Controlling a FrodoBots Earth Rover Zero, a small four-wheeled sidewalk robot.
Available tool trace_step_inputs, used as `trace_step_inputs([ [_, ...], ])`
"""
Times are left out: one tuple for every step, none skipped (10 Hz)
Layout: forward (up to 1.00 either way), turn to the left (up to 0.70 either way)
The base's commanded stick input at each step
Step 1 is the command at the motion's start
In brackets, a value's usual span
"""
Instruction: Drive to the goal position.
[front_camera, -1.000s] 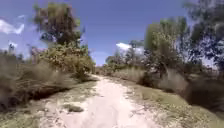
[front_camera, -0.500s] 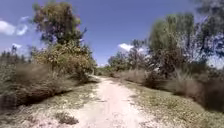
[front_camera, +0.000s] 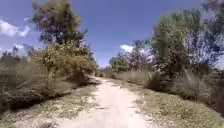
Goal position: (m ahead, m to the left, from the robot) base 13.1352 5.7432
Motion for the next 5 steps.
trace_step_inputs([
  [0.7, 0.0],
  [0.7, 0.0],
  [0.7, 0.0],
  [0.7, 0.0],
  [0.7, -0.1],
])
